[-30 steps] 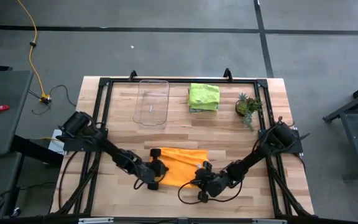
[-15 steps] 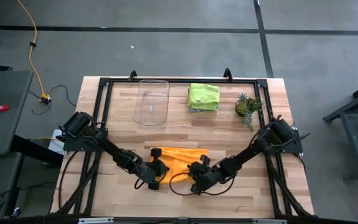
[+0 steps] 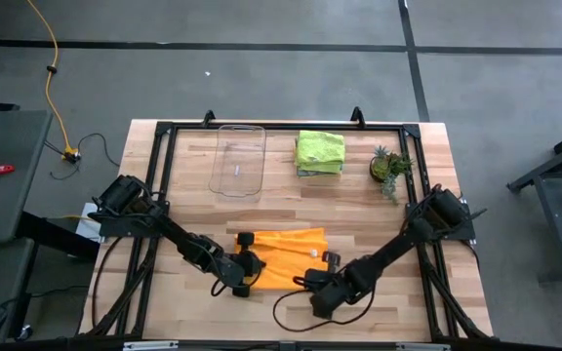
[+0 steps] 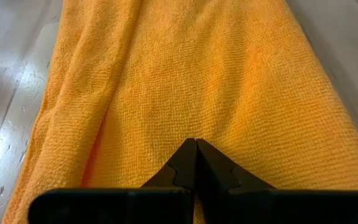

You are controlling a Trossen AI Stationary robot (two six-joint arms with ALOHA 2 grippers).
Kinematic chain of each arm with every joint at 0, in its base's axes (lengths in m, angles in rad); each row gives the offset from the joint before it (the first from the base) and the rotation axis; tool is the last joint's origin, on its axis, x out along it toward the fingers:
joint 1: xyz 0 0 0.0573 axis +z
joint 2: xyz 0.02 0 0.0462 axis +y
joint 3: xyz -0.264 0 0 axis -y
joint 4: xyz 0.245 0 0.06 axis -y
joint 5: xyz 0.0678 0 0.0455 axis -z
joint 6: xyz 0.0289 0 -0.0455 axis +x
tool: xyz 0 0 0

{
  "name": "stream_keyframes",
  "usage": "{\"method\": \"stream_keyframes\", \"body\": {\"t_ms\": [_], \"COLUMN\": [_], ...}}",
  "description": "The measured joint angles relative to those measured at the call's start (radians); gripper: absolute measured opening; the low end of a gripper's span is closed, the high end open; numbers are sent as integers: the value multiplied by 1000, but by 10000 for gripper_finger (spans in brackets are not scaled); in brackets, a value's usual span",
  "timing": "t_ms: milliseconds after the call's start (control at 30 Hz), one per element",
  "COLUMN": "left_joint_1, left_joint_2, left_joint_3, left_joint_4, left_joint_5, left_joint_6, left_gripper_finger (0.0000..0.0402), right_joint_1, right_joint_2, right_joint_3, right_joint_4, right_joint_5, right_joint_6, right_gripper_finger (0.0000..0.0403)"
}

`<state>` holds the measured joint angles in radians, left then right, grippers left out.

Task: Fold microfiber towels
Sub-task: Fold the orange microfiber cloth

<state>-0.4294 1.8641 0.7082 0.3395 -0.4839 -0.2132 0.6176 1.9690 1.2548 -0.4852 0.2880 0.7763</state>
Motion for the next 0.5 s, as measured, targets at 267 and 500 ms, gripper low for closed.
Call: {"method": "stream_keyframes", "body": {"t_ms": [267,500], "left_joint_1": [0,0], "left_joint_2": [0,0], "left_joint_3": [0,-1], "left_joint_4": [1,-1], "left_joint_5": [-6,-21], "left_joint_6": [7,8], "left_gripper_finger": [0,0], "right_joint_1": [-43,-62], "right_joint_2": [-6,-135], "right_joint_3": [-22,-91], "right_joint_4": [-147,-94], "right_joint_5": [68,120], "right_joint_6": [5,-30], "right_gripper_finger": [0,0]}}
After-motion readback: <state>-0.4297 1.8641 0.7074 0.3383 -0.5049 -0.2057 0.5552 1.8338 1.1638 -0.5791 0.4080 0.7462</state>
